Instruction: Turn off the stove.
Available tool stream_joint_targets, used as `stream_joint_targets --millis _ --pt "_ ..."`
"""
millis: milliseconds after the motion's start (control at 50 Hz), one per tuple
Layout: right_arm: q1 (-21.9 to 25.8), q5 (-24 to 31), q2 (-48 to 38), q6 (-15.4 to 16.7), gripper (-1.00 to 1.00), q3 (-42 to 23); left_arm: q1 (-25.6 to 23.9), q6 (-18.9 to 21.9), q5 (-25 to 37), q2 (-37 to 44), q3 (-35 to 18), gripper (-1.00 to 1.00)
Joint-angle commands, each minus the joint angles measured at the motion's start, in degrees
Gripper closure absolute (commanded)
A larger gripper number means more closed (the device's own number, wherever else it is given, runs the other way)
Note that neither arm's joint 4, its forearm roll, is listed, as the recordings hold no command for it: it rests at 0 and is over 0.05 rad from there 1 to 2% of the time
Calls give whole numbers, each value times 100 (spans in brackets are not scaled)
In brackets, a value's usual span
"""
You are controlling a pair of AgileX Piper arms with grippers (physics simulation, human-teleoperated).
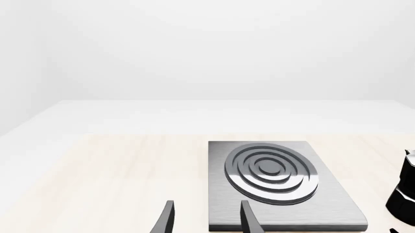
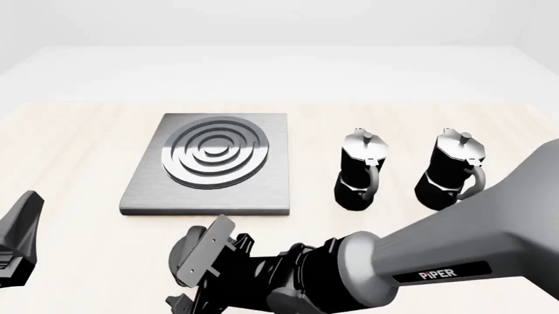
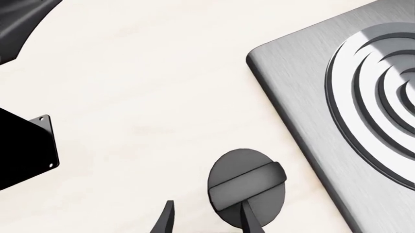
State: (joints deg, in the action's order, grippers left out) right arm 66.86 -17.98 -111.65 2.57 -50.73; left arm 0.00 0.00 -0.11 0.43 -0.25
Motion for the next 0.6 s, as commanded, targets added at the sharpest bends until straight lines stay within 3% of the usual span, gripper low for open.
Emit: stream_joint_targets --millis 20,600 --pt "203 48 99 -169 -100 -97 0 0 0 0 0 -100" --pt "-176 45 1565 -188 -100 1156 0 0 0 0 0 -100"
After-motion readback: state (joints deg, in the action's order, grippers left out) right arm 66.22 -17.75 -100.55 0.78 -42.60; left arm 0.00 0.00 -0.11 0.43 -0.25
